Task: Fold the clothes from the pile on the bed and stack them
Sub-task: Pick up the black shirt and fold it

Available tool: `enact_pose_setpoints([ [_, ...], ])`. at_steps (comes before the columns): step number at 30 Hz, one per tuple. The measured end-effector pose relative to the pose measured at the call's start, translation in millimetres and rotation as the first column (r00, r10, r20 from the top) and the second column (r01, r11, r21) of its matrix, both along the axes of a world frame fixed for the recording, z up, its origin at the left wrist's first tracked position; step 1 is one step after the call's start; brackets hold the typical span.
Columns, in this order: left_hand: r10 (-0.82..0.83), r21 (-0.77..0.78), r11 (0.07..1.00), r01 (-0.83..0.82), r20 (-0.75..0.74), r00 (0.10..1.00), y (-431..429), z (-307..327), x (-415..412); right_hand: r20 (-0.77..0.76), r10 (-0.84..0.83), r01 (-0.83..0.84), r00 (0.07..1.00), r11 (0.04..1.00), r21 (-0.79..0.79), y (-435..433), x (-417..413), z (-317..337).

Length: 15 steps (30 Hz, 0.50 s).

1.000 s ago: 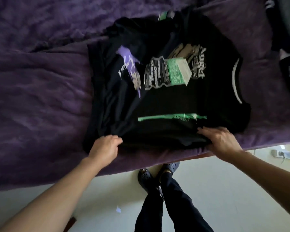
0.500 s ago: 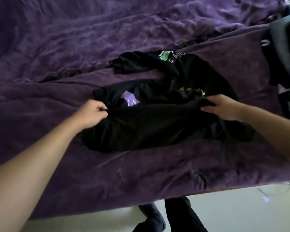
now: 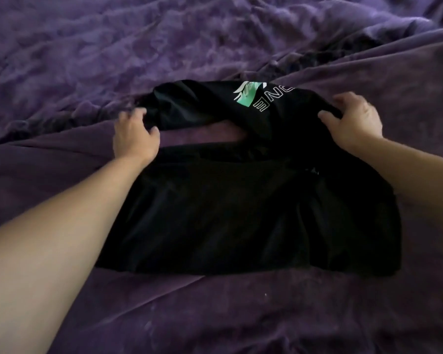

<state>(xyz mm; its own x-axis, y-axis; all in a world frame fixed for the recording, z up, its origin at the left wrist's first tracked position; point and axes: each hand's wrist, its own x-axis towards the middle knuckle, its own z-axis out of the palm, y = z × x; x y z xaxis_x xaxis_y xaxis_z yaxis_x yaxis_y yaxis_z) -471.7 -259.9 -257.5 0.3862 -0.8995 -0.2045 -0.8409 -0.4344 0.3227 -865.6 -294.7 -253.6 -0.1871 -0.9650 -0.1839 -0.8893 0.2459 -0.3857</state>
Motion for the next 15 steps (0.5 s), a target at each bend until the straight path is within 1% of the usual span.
enact_pose_setpoints([
  [2, 0.135, -0.021, 0.990, -0.140, -0.154, 0.979, -32, -6, -6, 0.091, -0.102, 0.091, 0.991, 0.990, 0.111, -25, 3, -5],
  [4, 0.308, 0.041, 0.949, -0.314, -0.350, 0.885, -57, -13, -12, 0.211, -0.169, 0.118, 0.963, 0.965, 0.235, -36, 6, -12],
  [5, 0.368, 0.092, 0.927, -0.365, -0.416, 0.831, -67, -16, -14, 0.288, -0.201, 0.110, 0.936, 0.947, 0.303, -38, 6, -15],
  [6, 0.387, 0.146, 0.921, -0.362, -0.464, 0.797, -74, -18, -17, 0.372, -0.232, 0.093, 0.899, 0.929, 0.358, -38, 7, -16],
  [7, 0.368, 0.194, 0.930, -0.313, -0.507, 0.779, -78, -18, -20, 0.437, -0.245, 0.073, 0.865, 0.925, 0.373, -37, 9, -16],
  [8, 0.315, 0.202, 0.948, -0.245, -0.508, 0.802, -77, -14, -23, 0.478, -0.225, 0.057, 0.849, 0.939, 0.340, -35, 10, -14],
  [9, 0.225, 0.161, 0.972, -0.169, -0.461, 0.858, -71, -10, -25, 0.473, -0.152, 0.035, 0.868, 0.968, 0.247, -32, 10, -12],
  [10, 0.122, 0.100, 0.991, -0.091, -0.372, 0.920, -63, -4, -25, 0.413, -0.037, -0.005, 0.910, 0.995, 0.099, -27, 10, -8],
  [11, 0.023, 0.027, 1.000, -0.017, -0.260, 0.965, -52, 1, -24, 0.330, 0.089, -0.071, 0.940, 0.995, -0.067, -19, 9, -2],
  [12, -0.051, -0.037, 0.998, 0.045, -0.167, 0.985, -40, 6, -20, 0.257, 0.209, -0.157, 0.943, 0.965, -0.208, -6, 9, 6],
  [13, -0.089, -0.066, 0.994, 0.082, -0.112, 0.990, -29, 11, -14, 0.210, 0.318, -0.247, 0.925, 0.920, -0.305, 10, 10, 11],
  [14, -0.093, -0.062, 0.994, 0.088, -0.089, 0.992, -20, 14, -8, 0.169, 0.424, -0.346, 0.890, 0.868, -0.356, 30, 10, 16],
  [15, -0.069, -0.035, 0.997, 0.067, -0.083, 0.994, -13, 14, -2, 0.116, 0.534, -0.462, 0.837, 0.805, -0.371, 52, 12, 19],
])
